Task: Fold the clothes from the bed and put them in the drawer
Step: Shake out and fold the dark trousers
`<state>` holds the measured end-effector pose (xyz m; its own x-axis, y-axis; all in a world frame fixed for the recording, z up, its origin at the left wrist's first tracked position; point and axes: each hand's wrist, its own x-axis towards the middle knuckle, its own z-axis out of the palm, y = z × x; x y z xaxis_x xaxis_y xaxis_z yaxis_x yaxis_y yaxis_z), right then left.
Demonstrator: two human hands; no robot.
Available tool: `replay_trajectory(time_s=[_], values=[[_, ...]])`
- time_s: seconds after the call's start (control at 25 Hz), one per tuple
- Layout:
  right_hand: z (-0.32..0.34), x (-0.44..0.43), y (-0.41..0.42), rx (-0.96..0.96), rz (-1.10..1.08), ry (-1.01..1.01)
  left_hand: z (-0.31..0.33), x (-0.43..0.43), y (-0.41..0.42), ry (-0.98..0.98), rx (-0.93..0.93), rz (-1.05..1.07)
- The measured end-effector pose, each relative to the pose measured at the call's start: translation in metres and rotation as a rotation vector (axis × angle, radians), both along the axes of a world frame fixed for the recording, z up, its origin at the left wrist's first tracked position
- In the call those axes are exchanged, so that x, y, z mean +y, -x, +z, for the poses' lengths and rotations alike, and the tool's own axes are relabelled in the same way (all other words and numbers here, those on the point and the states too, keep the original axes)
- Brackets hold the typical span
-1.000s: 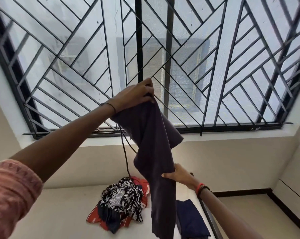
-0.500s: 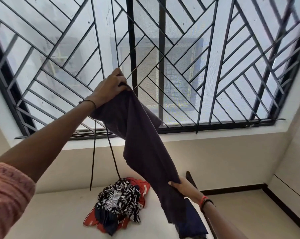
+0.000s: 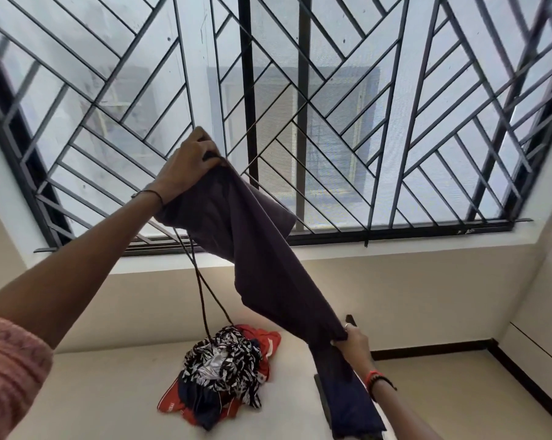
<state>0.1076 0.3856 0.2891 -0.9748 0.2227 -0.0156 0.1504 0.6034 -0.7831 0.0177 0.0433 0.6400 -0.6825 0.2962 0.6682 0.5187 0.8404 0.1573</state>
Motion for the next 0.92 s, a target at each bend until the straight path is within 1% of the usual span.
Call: replay_trajectory(time_s=[0.08, 0.16, 0.24, 0.28, 0.36, 0.44, 0.48, 0.52, 0.56, 0.6, 0.64, 0.72, 0.76, 0.8, 0.92], values=[[0.006, 0.016, 0.001, 0.071, -0.093, 0.019, -0.011, -0.013, 0.002, -0.004, -0.01, 0.012], [0.015, 0.031, 0.001, 0.148, -0.162, -0.013, -0.026, -0.024, 0.002, -0.01, -0.031, 0.026], [0.025, 0.045, 0.002, 0.189, -0.187, -0.02, -0.043, -0.035, 0.001, -0.004, -0.051, 0.045], [0.031, 0.052, 0.003, 0.175, -0.179, -0.015, -0.051, -0.041, 0.001, 0.002, -0.059, 0.053], [0.04, 0.066, 0.005, 0.09, -0.09, 0.055, -0.066, -0.055, 0.002, 0.007, -0.077, 0.072], [0.044, 0.078, 0.003, -0.028, 0.079, 0.211, -0.075, -0.067, 0.005, -0.014, -0.088, 0.09], [0.046, 0.082, 0.001, -0.077, 0.159, 0.321, -0.078, -0.071, 0.006, -0.024, -0.093, 0.094], [0.045, 0.085, -0.001, -0.114, 0.202, 0.388, -0.081, -0.074, 0.005, -0.029, -0.103, 0.103], [0.045, 0.087, -0.003, -0.126, 0.228, 0.41, -0.083, -0.077, 0.004, -0.033, -0.113, 0.116], [0.046, 0.087, -0.003, -0.122, 0.246, 0.367, -0.086, -0.079, 0.003, -0.035, -0.124, 0.13], [0.049, 0.086, -0.003, -0.109, 0.243, 0.278, -0.088, -0.081, 0.003, -0.038, -0.134, 0.139], [0.051, 0.085, 0.001, -0.08, 0.206, -0.006, -0.093, -0.084, 0.002, -0.031, -0.15, 0.14], [0.049, 0.086, 0.006, -0.064, 0.173, -0.117, -0.096, -0.083, 0.001, -0.024, -0.156, 0.135], [0.048, 0.086, 0.008, -0.047, 0.154, -0.183, -0.098, -0.083, 0.001, -0.023, -0.161, 0.131], [0.043, 0.087, 0.013, -0.012, 0.168, -0.271, -0.102, -0.082, 0.0, -0.038, -0.165, 0.137]])
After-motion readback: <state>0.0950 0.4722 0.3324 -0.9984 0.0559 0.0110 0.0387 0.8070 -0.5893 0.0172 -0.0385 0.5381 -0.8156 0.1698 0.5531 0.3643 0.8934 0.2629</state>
